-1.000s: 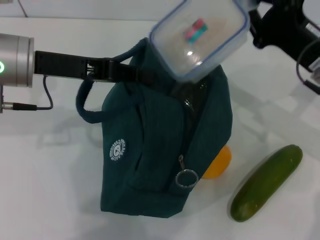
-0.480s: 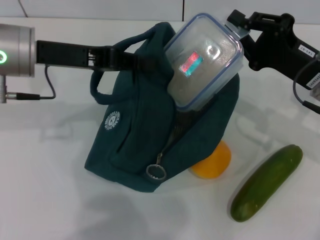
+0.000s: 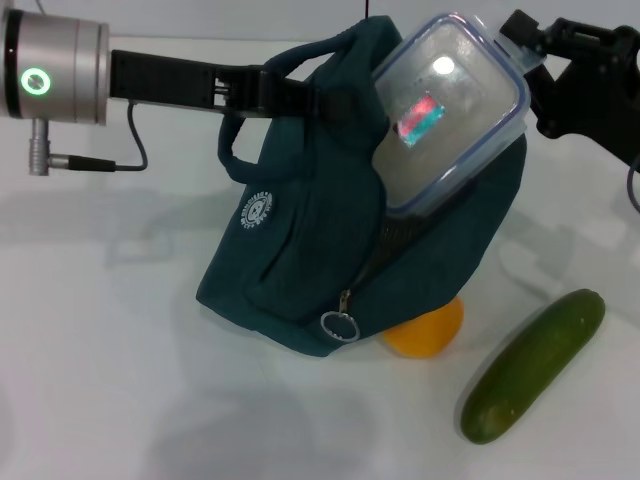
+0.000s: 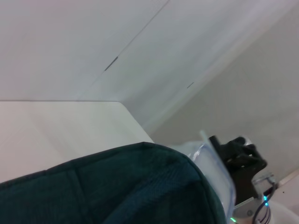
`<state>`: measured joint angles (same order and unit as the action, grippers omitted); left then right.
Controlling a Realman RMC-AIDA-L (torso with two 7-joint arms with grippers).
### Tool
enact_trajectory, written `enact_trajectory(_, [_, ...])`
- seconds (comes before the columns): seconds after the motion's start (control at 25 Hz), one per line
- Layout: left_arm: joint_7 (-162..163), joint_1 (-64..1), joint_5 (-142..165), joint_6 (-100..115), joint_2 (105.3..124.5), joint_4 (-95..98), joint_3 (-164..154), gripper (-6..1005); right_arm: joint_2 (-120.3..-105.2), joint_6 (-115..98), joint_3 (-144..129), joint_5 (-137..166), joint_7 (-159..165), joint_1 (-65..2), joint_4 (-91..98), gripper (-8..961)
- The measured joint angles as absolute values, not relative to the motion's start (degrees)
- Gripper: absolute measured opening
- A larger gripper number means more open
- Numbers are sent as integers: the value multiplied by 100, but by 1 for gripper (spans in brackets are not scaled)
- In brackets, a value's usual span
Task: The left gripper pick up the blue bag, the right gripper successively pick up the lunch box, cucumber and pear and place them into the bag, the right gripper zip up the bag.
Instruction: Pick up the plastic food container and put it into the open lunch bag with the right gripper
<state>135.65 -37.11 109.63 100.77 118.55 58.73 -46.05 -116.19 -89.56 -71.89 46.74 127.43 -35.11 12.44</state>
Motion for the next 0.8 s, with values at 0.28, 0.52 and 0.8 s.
enact_trajectory(0.28, [13462,-3690,10815,10063,11838,5744,-4597,70,-11619,-8427,-7629,4691,12736,-3588,1245,108])
enact_trajectory(0.52, [13342,-3684,10808,10034,11789,5532,-4596,70,-11619,-7989,-7981,4665,12736,-3877,1252,109])
enact_trajectory(0.8, [13183,-3677,10810,10001,11681,5214,-4546,70,-11619,-7922,-8079,4658,12739,-4050,1393,110])
